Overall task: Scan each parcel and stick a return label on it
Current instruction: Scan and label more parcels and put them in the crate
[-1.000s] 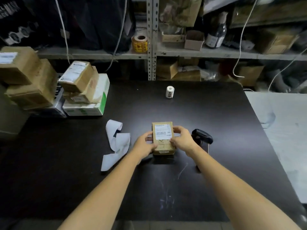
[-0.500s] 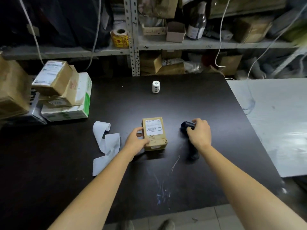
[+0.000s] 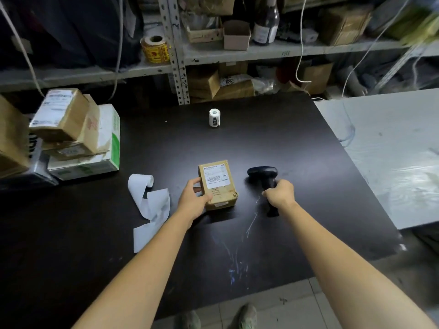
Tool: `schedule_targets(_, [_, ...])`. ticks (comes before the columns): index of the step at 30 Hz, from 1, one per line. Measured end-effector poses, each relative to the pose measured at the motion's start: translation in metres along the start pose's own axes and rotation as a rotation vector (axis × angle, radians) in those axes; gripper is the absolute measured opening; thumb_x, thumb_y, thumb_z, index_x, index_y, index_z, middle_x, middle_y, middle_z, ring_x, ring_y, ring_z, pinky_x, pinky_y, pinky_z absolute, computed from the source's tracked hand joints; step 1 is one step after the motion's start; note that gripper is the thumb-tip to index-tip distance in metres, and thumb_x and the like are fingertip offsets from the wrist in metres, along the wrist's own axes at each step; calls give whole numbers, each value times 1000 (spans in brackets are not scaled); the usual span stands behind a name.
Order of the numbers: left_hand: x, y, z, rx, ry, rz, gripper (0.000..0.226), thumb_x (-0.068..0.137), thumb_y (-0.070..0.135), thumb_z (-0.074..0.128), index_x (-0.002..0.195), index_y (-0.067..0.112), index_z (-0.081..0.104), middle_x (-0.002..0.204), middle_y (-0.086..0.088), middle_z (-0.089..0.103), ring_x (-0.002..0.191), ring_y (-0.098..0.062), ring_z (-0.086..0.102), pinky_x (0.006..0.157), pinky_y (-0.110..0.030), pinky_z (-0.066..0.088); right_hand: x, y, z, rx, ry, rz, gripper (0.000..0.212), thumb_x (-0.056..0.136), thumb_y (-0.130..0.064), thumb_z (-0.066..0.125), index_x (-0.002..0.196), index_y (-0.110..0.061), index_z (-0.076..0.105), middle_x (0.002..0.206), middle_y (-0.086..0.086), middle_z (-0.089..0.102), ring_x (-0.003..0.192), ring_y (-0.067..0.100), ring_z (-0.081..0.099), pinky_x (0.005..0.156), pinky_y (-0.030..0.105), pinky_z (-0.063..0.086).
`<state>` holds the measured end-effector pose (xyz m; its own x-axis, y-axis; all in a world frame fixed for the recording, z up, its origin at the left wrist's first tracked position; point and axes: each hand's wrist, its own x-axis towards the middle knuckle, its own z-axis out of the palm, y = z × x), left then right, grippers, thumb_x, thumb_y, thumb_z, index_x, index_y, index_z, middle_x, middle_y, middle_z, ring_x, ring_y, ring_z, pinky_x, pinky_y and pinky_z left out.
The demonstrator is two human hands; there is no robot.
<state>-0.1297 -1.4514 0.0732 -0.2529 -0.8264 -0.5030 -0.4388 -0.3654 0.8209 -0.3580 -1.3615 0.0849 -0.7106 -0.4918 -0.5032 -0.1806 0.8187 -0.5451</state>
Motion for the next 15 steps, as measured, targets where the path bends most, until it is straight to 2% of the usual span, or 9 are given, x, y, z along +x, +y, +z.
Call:
schedule_targets(1, [0, 1, -1, -4, -4, -5, 61, 88, 5, 68, 138, 27, 42, 121, 8, 51, 108, -12, 52, 72, -21, 52, -5, -6, -2, 24, -16, -16, 26, 77, -3, 64, 103, 0, 62, 112, 20, 61, 94, 38, 64, 79, 46, 57])
schedule_targets(3, [-1, 1, -3, -11, -19, -19, 61, 87, 5, 69, 138, 27, 44, 125, 4, 54, 113, -16, 56, 88, -33, 55, -16, -20, -7, 79, -59, -70, 33, 77, -4, 64, 110, -3, 57, 107, 18, 62, 89, 33, 63, 66, 37, 52])
schedule_targets(5, [-1, 2, -5, -27, -31, -34, 60, 84, 6, 72, 136, 25, 47, 126, 0, 56, 114, -21, 58, 95, -40, 54, -25, -34, -10, 134, -106, -132, 44, 78, -8, 66, 118, -5, 50, 104, 12, 61, 89, 26, 61, 65, 31, 46])
schedule_targets(7, [0, 3, -7, -64, -40, -58, 60, 83, 4, 73, 134, 24, 49, 125, -2, 58, 113, -23, 59, 93, -40, 55, -35, -49, -11, 169, -149, -180, 45, 77, -12, 65, 118, -6, 47, 96, 10, 59, 84, 24, 59, 68, 34, 48])
schedule_targets(9, [2, 3, -6, -84, -50, -70, 61, 83, 2, 72, 134, 23, 48, 125, -3, 59, 113, -24, 60, 94, -41, 55, -44, -62, -10, 191, -187, -211, 31, 77, -17, 63, 104, -8, 50, 86, 10, 57, 71, 24, 59, 70, 40, 54])
schedule_targets(11, [3, 3, -3, -102, -48, -70, 61, 82, -2, 71, 133, 21, 48, 125, -5, 60, 113, -24, 61, 95, -43, 54, -54, -70, -8, 238, -225, -219, 15, 78, -21, 62, 83, -11, 51, 70, 7, 53, 52, 21, 55, 62, 38, 54])
schedule_targets(13, [5, 1, -1, -113, -39, -63, 61, 81, -5, 70, 132, 20, 49, 124, -6, 61, 111, -23, 62, 95, -43, 54, -62, -76, -5, 257, -252, -209, 17, 78, -25, 61, 74, -12, 51, 61, 5, 50, 43, 19, 50, 54, 34, 50])
schedule_targets(15, [5, -1, -1, -119, -38, -56, 61, 81, -6, 69, 132, 21, 49, 123, -5, 62, 110, -22, 63, 95, -42, 54, -70, -79, -1, 250, -277, -194, 20, 75, -29, 61, 76, -11, 52, 60, 4, 50, 45, 19, 48, 52, 32, 48])
